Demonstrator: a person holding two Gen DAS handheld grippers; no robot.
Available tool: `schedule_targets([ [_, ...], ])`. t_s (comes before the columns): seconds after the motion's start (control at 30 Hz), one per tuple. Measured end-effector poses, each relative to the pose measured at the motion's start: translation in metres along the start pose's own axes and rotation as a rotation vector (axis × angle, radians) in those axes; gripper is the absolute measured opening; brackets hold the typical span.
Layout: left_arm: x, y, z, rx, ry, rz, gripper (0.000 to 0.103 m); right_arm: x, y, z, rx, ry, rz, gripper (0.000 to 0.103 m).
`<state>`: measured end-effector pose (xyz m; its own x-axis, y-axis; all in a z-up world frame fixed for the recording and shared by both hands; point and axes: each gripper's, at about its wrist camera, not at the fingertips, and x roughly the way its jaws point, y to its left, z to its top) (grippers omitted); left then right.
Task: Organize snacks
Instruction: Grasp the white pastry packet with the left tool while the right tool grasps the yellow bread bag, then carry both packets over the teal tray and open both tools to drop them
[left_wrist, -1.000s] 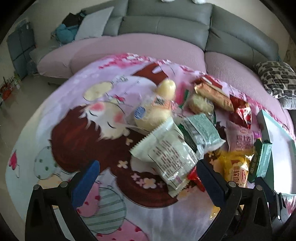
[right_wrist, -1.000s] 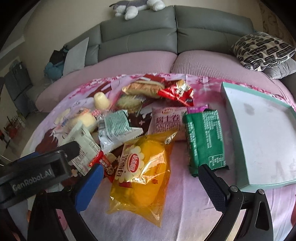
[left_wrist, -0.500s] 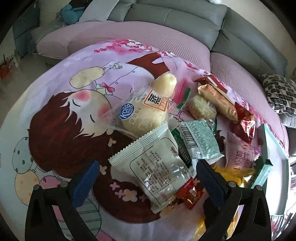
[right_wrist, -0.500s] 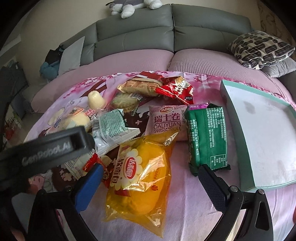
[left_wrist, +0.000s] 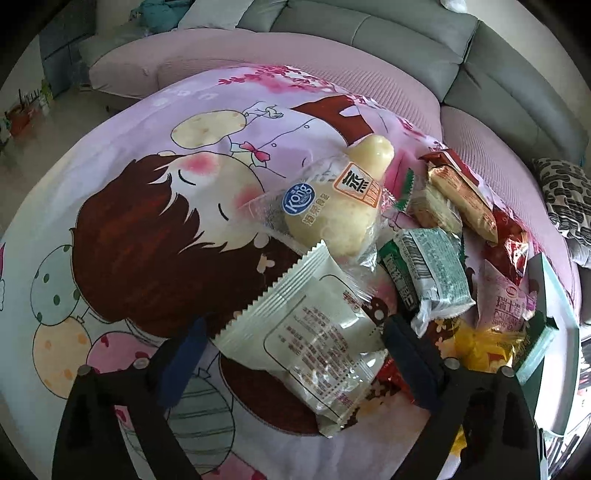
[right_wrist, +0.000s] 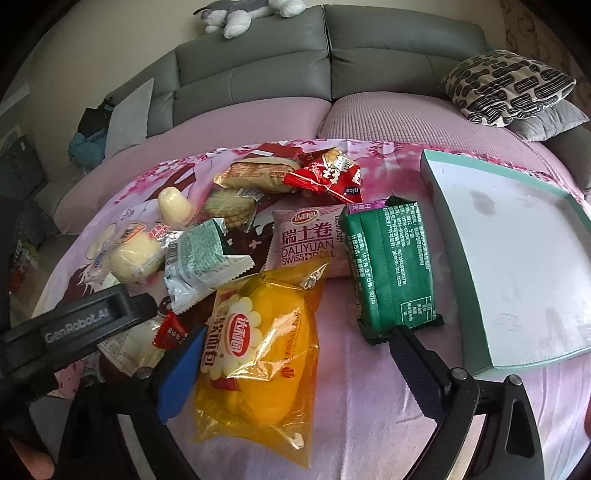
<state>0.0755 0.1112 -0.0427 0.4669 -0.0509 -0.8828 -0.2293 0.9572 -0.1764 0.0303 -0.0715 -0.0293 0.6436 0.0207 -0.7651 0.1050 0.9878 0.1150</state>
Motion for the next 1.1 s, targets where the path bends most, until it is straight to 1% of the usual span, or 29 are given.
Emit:
schedule_targets([
  [0.03,0.000,-0.001,-0.001,0.004,0.001,-0.006,0.085,0.000,0.001,0.000,-0.005,0.002,-0.001,0.096],
  [0.07,-0.001,-0.001,-0.002,0.008,0.002,-0.021,0.083,0.000,0.002,0.000,-0.012,0.004,-0.003,0.093],
  [0.13,-0.004,-0.002,-0.004,0.012,0.001,-0.044,0.071,0.000,0.004,-0.001,-0.019,0.009,0.004,0.089],
  [0.17,-0.005,-0.003,-0.005,0.016,0.001,-0.055,0.068,0.000,0.004,-0.001,-0.021,0.012,0.004,0.087],
  [0.2,-0.006,-0.003,-0.006,0.019,0.000,-0.068,0.062,0.000,0.004,-0.001,-0.022,0.013,0.007,0.087],
  [0.23,-0.007,-0.004,-0.006,0.021,0.001,-0.074,0.062,0.000,0.004,-0.001,-0.022,0.014,0.012,0.082],
  [0.27,-0.007,-0.005,-0.007,0.025,-0.001,-0.072,0.061,-0.001,0.004,-0.001,-0.019,0.014,0.021,0.076],
  [0.3,-0.008,-0.005,-0.008,0.028,-0.004,-0.072,0.061,-0.001,0.004,-0.001,-0.016,0.015,0.031,0.072],
  [0.37,-0.009,-0.005,-0.009,0.026,-0.005,-0.081,0.060,-0.001,0.004,-0.001,-0.009,0.021,0.058,0.056],
  [0.43,-0.009,-0.005,-0.009,0.024,-0.006,-0.087,0.060,-0.001,0.005,-0.001,-0.011,0.020,0.055,0.055],
  [0.5,-0.010,-0.005,-0.008,0.025,-0.007,-0.093,0.060,-0.002,0.004,0.000,-0.004,0.017,0.067,0.048],
  [0.73,-0.019,-0.004,-0.009,0.028,-0.027,-0.105,0.059,-0.009,0.001,0.001,0.007,0.005,0.091,0.046],
  [0.87,-0.025,-0.002,-0.009,0.023,-0.041,-0.112,0.059,-0.018,0.002,0.003,0.001,-0.034,0.111,0.046],
  [1.1,-0.044,0.000,-0.007,0.017,-0.099,-0.126,0.059,-0.031,-0.002,0.006,0.016,-0.086,0.151,0.046],
])
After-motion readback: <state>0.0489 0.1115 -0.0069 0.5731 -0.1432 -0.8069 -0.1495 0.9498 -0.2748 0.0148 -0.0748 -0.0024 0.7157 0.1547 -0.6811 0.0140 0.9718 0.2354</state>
